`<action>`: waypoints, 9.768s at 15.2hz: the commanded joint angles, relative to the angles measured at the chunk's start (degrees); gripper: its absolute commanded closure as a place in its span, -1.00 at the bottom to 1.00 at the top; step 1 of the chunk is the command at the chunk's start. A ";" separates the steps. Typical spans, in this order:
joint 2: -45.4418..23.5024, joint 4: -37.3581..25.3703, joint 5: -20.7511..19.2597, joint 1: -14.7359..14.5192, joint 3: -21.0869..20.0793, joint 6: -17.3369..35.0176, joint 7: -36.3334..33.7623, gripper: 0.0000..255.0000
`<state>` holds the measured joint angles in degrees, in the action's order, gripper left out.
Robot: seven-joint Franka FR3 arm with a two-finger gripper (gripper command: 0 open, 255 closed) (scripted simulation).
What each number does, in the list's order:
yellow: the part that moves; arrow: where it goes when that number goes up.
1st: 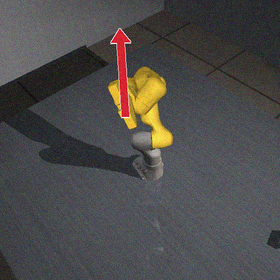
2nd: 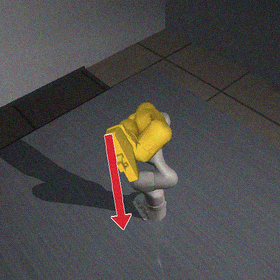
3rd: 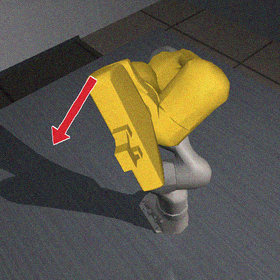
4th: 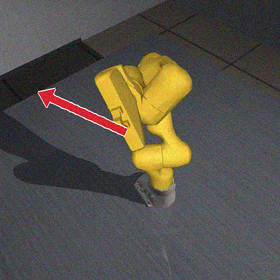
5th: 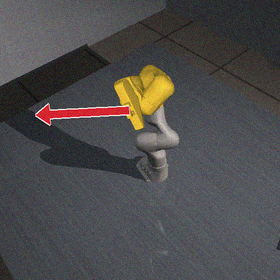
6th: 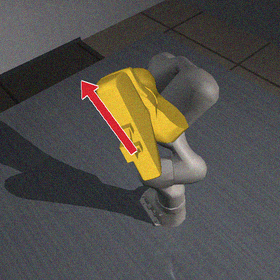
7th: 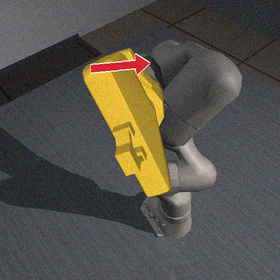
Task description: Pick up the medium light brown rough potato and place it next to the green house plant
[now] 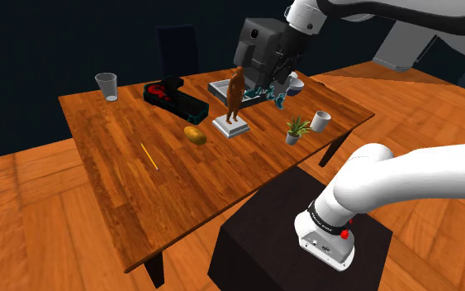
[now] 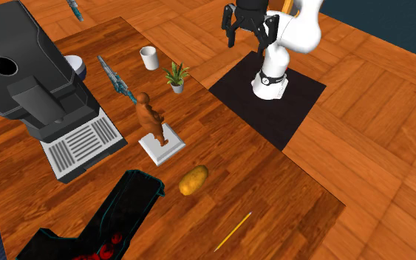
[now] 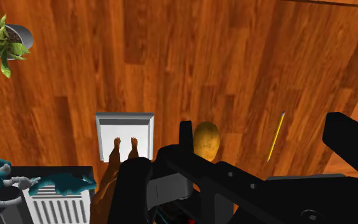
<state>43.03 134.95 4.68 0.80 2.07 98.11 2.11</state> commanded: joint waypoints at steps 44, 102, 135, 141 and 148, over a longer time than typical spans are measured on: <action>-83.19 -39.55 -43.76 -6.34 -13.12 13.24 -43.53 -1.00; -67.16 -46.24 -38.01 -5.89 -15.68 -6.13 -31.76 1.00; -19.58 13.96 -40.97 7.30 -4.08 17.50 -18.74 1.00; -22.60 16.05 -42.89 7.88 -4.03 21.81 -21.89 1.00; -26.92 17.81 -45.77 8.72 -4.05 26.80 -26.06 1.00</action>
<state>16.85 152.47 -40.49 9.30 -2.05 124.01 -23.28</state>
